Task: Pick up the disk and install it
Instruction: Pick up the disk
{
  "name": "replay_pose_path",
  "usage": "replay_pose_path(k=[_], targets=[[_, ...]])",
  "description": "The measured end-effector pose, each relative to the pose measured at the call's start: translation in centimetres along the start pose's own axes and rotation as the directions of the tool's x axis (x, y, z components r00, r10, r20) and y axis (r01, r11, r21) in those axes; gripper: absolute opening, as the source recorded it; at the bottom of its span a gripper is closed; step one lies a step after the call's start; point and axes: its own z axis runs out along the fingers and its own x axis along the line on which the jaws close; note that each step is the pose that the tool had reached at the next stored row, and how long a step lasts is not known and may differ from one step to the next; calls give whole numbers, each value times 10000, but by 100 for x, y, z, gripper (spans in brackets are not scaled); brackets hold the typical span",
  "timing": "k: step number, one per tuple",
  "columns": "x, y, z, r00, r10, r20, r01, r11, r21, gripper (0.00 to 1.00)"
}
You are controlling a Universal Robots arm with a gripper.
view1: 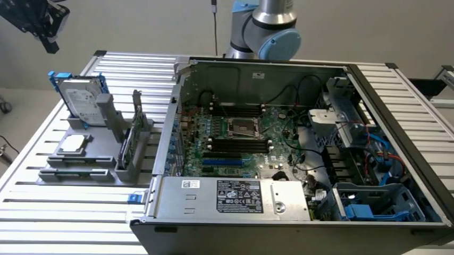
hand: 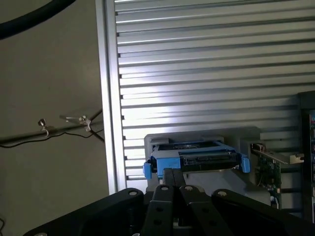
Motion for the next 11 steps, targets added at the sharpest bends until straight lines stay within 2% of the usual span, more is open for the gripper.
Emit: replay_pose_path(k=[8, 11], targets=[[0, 0, 2, 10000, 0, -8, 0, 10000, 1, 11], [0, 2, 6, 9999, -157, -39, 157, 9999, 9, 11]])
